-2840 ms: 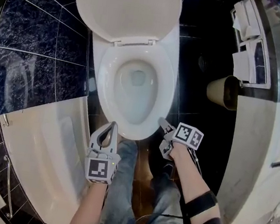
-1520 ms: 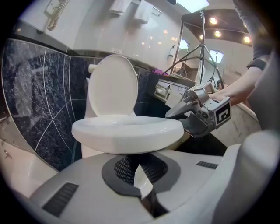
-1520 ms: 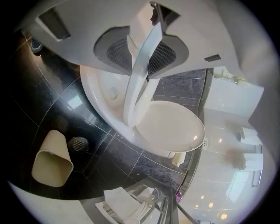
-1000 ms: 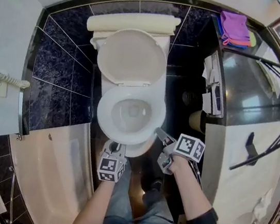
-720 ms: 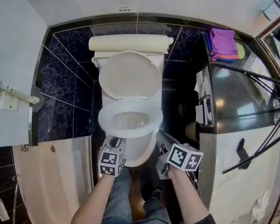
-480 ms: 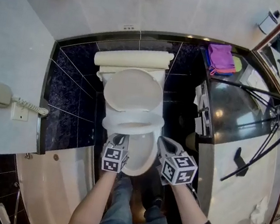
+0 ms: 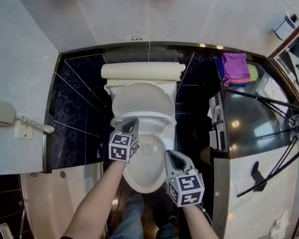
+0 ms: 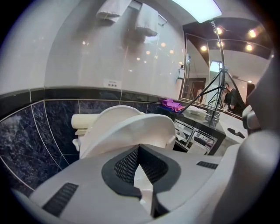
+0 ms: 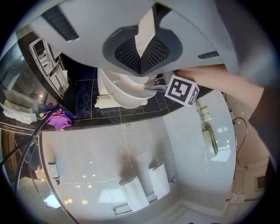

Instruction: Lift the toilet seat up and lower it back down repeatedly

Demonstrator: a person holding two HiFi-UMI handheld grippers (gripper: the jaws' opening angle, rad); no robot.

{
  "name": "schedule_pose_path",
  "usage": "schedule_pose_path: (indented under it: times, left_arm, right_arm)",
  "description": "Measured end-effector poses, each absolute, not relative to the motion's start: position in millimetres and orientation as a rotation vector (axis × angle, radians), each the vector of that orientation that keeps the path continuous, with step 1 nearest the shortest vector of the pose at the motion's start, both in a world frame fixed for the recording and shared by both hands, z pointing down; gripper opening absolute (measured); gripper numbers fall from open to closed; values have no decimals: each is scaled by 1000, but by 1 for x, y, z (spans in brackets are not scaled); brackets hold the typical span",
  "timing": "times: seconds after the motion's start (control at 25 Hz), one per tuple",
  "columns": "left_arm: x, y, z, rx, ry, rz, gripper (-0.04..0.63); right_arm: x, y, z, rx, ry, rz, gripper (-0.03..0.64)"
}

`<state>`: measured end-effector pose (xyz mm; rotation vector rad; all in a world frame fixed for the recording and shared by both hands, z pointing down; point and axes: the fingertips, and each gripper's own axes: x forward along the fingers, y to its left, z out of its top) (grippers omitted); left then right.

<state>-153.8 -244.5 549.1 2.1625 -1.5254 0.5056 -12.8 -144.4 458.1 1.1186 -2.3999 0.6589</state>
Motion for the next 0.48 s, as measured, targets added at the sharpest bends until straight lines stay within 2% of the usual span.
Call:
schedule_pose_path:
  times: [0.48]
  left_arm:
    - [-176, -291, 551, 2159, -1563, 576, -8]
  right_arm:
    - [-15, -147, 466, 1099, -2388, 654, 17]
